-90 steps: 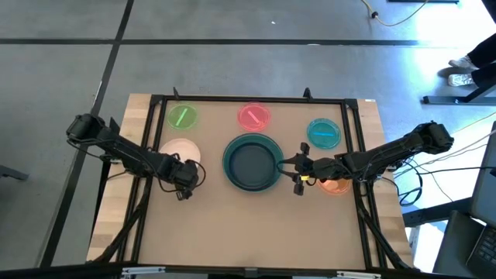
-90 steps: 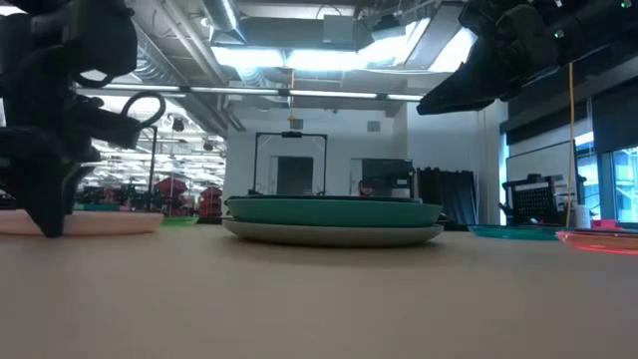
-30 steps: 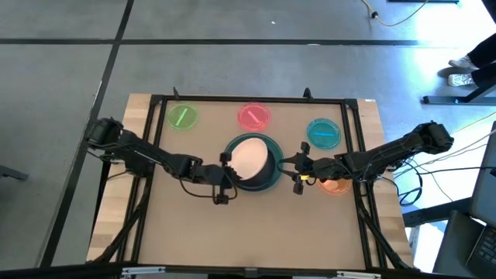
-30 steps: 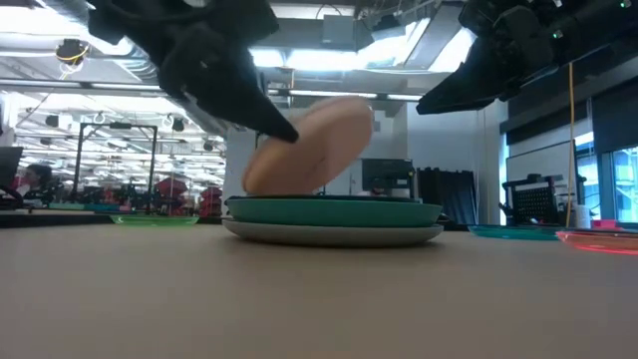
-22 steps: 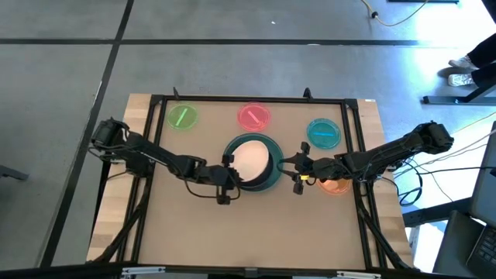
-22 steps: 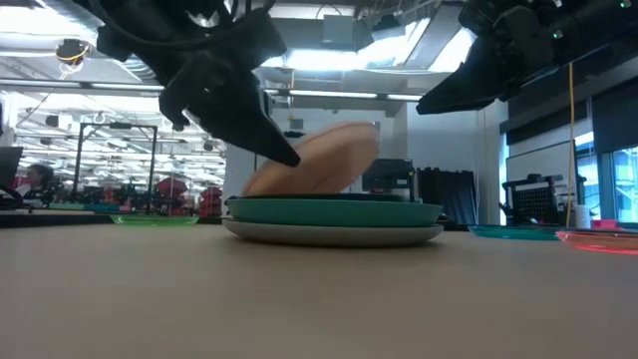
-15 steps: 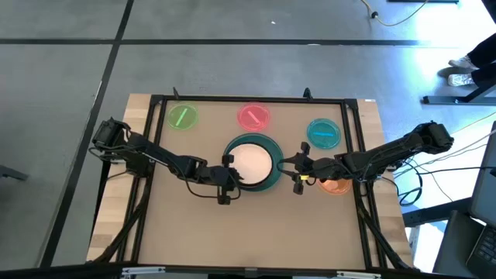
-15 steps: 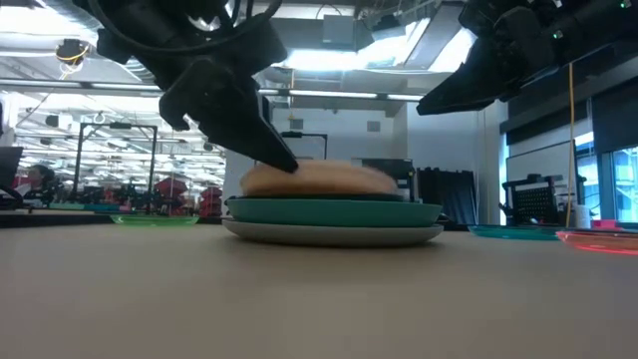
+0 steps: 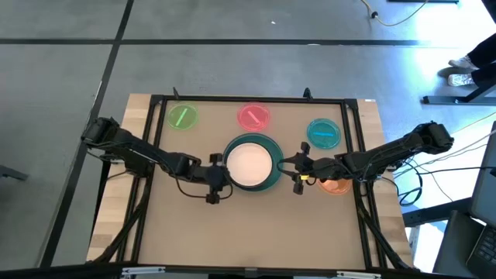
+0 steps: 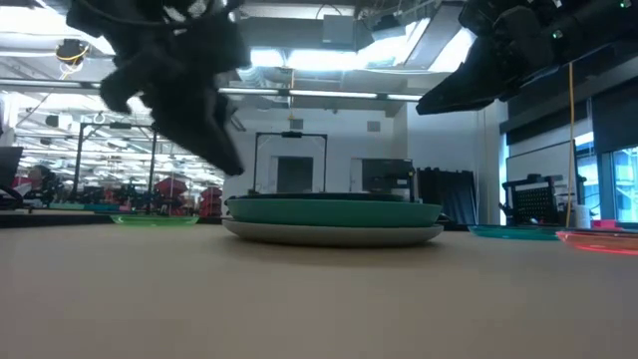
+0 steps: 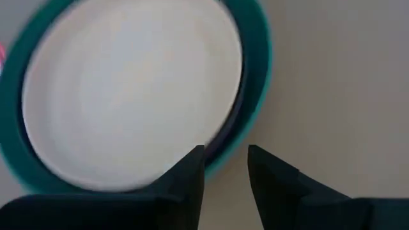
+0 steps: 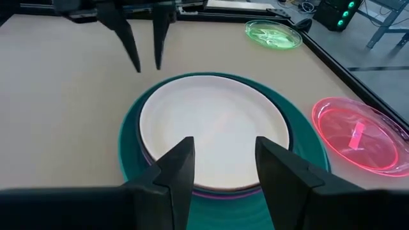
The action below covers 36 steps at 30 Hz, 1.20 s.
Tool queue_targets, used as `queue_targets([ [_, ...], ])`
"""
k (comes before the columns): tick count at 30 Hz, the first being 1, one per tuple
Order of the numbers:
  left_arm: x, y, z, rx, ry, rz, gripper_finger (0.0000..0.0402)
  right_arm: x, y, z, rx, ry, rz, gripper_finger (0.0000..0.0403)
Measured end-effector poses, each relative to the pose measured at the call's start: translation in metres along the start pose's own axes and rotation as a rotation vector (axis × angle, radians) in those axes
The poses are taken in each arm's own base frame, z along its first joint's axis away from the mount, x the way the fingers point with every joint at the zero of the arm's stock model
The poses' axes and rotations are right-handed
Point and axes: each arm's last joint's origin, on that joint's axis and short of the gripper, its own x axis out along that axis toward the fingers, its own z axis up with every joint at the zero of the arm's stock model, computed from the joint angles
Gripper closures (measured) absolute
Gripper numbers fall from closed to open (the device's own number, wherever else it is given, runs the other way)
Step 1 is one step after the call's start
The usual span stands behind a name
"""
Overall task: Stack plastic plates
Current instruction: Stack the blue plate on top of the orange plate
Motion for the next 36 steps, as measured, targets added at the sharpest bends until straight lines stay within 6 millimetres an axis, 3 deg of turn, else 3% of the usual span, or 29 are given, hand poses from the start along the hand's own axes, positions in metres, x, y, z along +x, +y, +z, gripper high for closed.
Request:
queue_targets([
  [6,0.013,0.009,-0.012,-0.088,0.123,0.042,0.0290,0.000,0.000,0.000,0.001,-0.001,0.000,0.0246],
  [12,0.024,0.019,-0.006,-0.143,0.068,0.053,0.0290,0.000,0.000,0.000,0.001,-0.002,0.000,0.0246],
  [18,0.025,0.024,-0.004,-0.161,0.061,0.004,0.0290,0.000,0.000,0.000,0.001,-0.001,0.001,0.0246],
  [23,0.014,0.016,-0.007,-0.145,0.096,-0.046,0.0290,0.000,0.000,0.000,0.001,-0.001,0.006,0.0246],
  [30,-0.013,-0.009,0.007,-0.067,-0.152,-0.094,0.0290,-0.005,-0.003,0.019,-0.033,0.095,-0.076,0.0246],
  [36,-0.007,-0.025,-0.019,-0.024,-0.359,-0.175,0.0290,-0.012,-0.010,0.013,-0.057,0.297,-0.162,0.0246],
])
